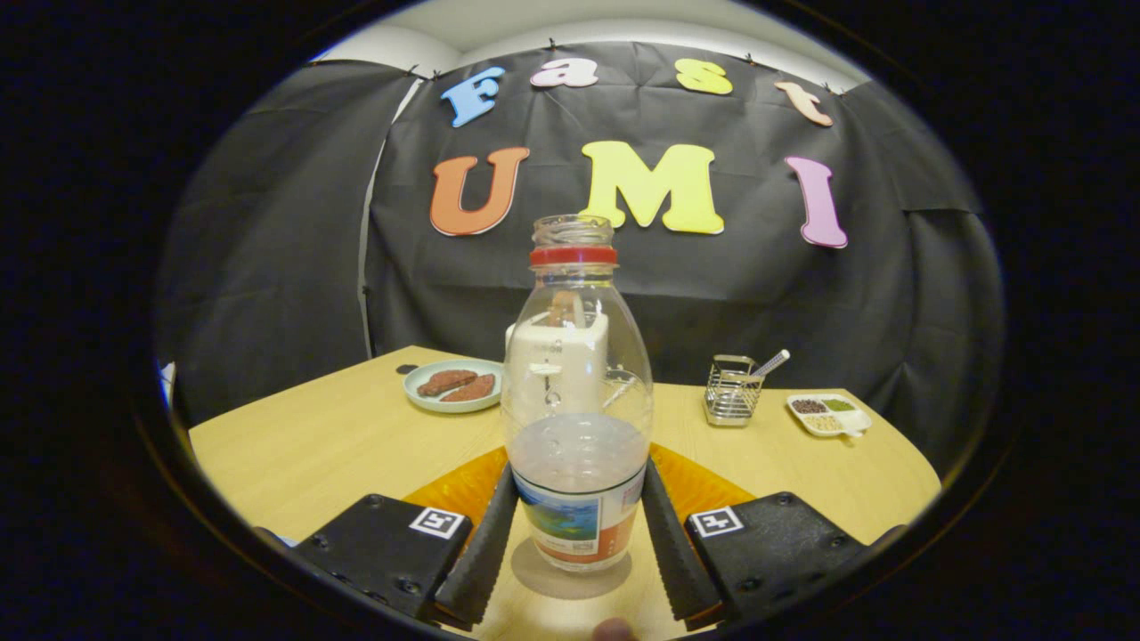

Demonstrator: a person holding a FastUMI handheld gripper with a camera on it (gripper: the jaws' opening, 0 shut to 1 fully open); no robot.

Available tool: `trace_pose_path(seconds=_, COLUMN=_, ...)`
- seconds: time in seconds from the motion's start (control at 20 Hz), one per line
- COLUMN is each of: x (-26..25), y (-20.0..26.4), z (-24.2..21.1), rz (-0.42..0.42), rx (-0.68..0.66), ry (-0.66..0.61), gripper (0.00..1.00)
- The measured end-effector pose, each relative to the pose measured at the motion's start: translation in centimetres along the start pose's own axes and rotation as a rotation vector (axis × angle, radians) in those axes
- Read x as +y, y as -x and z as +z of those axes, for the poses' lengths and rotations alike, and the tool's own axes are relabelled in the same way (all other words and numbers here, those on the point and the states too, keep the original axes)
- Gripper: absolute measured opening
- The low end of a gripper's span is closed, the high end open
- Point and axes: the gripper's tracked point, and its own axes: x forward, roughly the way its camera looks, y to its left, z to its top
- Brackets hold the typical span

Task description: Take the bottle from table, then pour the juice into the cup, finally place the bottle on the coaster

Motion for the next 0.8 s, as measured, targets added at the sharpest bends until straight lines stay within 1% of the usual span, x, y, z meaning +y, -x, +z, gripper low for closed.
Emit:
trace_pose_path(seconds=0.25, x=0.3, y=-0.7, z=-1.8, rz=0.005, rx=0.022, ry=-0.016, gripper=0.79)
trace_pose_path(seconds=0.4, x=0.2, y=-0.8, z=-2.0, rz=-0.003, rx=0.023, ry=-0.009, gripper=0.81)
trace_pose_path(seconds=0.55, x=0.3, y=-0.9, z=-2.6, rz=0.010, rx=0.030, ry=-0.042, gripper=0.82)
trace_pose_path(seconds=0.8, x=0.2, y=-0.8, z=-3.0, rz=0.003, rx=0.037, ry=-0.055, gripper=0.83)
